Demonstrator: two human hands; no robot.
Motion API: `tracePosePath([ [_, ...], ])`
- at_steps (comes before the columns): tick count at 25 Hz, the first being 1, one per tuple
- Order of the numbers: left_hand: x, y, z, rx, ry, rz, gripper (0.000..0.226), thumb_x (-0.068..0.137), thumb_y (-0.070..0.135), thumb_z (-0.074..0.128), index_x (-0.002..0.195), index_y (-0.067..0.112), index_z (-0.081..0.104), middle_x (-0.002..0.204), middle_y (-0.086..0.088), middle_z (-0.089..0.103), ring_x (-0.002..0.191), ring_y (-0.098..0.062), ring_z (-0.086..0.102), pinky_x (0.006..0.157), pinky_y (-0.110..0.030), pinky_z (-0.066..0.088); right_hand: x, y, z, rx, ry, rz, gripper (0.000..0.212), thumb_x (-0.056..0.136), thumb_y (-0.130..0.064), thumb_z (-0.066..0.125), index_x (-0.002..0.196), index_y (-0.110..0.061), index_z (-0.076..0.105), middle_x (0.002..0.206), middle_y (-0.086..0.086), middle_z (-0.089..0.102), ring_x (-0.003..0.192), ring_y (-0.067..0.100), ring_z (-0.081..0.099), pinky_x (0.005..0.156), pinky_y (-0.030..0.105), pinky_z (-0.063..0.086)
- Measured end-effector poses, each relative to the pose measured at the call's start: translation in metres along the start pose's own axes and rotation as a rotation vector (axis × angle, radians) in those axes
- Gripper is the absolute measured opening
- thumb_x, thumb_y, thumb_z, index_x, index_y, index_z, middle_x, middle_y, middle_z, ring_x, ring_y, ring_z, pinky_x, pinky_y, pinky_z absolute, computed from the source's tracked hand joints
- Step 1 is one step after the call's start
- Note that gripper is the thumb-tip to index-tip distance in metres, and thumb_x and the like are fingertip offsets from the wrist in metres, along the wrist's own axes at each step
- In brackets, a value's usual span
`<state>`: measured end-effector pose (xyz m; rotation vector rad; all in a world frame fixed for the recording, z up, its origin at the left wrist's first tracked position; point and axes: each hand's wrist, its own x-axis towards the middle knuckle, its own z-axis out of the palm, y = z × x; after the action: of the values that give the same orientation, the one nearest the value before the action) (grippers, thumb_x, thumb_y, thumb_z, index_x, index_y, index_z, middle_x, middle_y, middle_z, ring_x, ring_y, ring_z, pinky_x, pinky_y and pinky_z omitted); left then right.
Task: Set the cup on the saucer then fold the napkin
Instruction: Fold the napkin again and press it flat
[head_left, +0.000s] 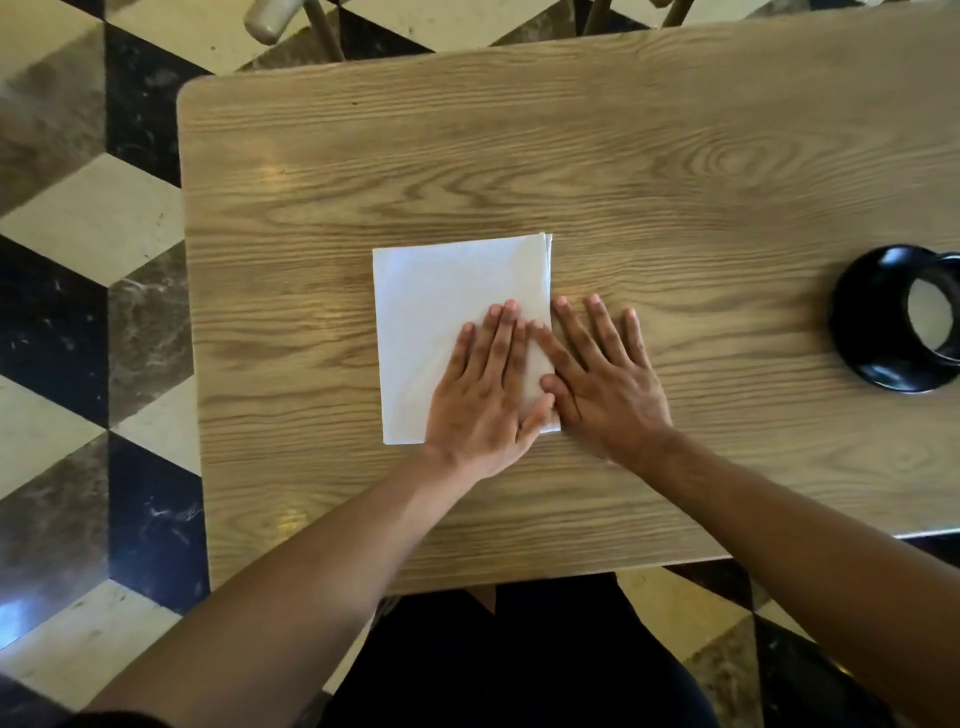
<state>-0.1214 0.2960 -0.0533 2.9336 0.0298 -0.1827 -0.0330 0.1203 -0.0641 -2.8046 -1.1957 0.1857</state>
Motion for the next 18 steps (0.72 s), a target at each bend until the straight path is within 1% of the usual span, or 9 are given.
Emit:
tracePosePath([
  [4,-0.032,-0.041,0.007,0.064,0.040,-0.022,0.087,0.101,0.057,0.034,0.161,-0.001,0.012,0.172,-0.018,0.005,0.160,-0.031,0.003,0.129,-0.052,0.013,-0.001,-0.002,0.002,-0.009,-0.003,0.024,0.060,0.106,-0.050,0.028,0.163,-0.032,0.017,0.172,0.003,0.014,0.158,0.035,0.010,0.125,0.060,0.009],
  [7,-0.062,-0.075,0.003,0.093,0.020,-0.073,0.086,0.101,0.055,0.036,0.162,-0.001,0.010,0.172,-0.018,0.005,0.160,-0.030,0.004,0.128,-0.051,0.016,-0.001,-0.001,0.003,-0.006,-0.025,0.036,0.061,0.106,-0.051,0.024,0.163,-0.035,0.012,0.172,0.001,0.010,0.158,0.034,0.006,0.125,0.059,0.005],
  [10,-0.075,-0.090,-0.007,0.113,-0.008,-0.058,0.085,0.102,0.054,0.034,0.161,-0.003,0.012,0.171,-0.019,0.006,0.160,-0.031,0.006,0.127,-0.053,0.019,-0.001,-0.003,0.002,0.008,-0.041,0.042,0.061,0.105,-0.052,0.022,0.163,-0.037,0.009,0.173,0.000,0.008,0.158,0.033,0.005,0.125,0.059,0.006],
  [13,-0.067,-0.076,-0.016,0.079,0.039,-0.065,0.085,0.103,0.054,0.034,0.160,-0.004,0.012,0.171,-0.021,0.005,0.160,-0.034,0.004,0.128,-0.056,0.013,-0.002,-0.004,0.001,0.015,-0.028,0.050,0.060,0.105,-0.051,0.025,0.163,-0.036,0.012,0.172,-0.001,0.010,0.158,0.032,0.006,0.125,0.059,0.007],
  [16,-0.037,-0.031,-0.014,0.009,0.101,0.006,0.085,0.102,0.053,0.038,0.160,-0.005,0.014,0.170,-0.024,0.005,0.159,-0.035,0.003,0.129,-0.055,0.009,-0.002,-0.004,0.001,0.020,-0.018,0.053,0.060,0.106,-0.052,0.024,0.162,-0.037,0.013,0.172,-0.001,0.011,0.159,0.030,0.005,0.126,0.056,0.004],
  [18,-0.016,0.002,-0.009,-0.010,0.046,0.030,0.087,0.102,0.056,0.035,0.160,-0.004,0.012,0.171,-0.023,0.003,0.160,-0.033,-0.001,0.129,-0.053,0.009,-0.001,-0.004,0.000,0.013,-0.034,0.041,0.060,0.106,-0.052,0.020,0.163,-0.037,0.009,0.173,-0.002,0.007,0.159,0.029,0.001,0.126,0.055,0.003],
])
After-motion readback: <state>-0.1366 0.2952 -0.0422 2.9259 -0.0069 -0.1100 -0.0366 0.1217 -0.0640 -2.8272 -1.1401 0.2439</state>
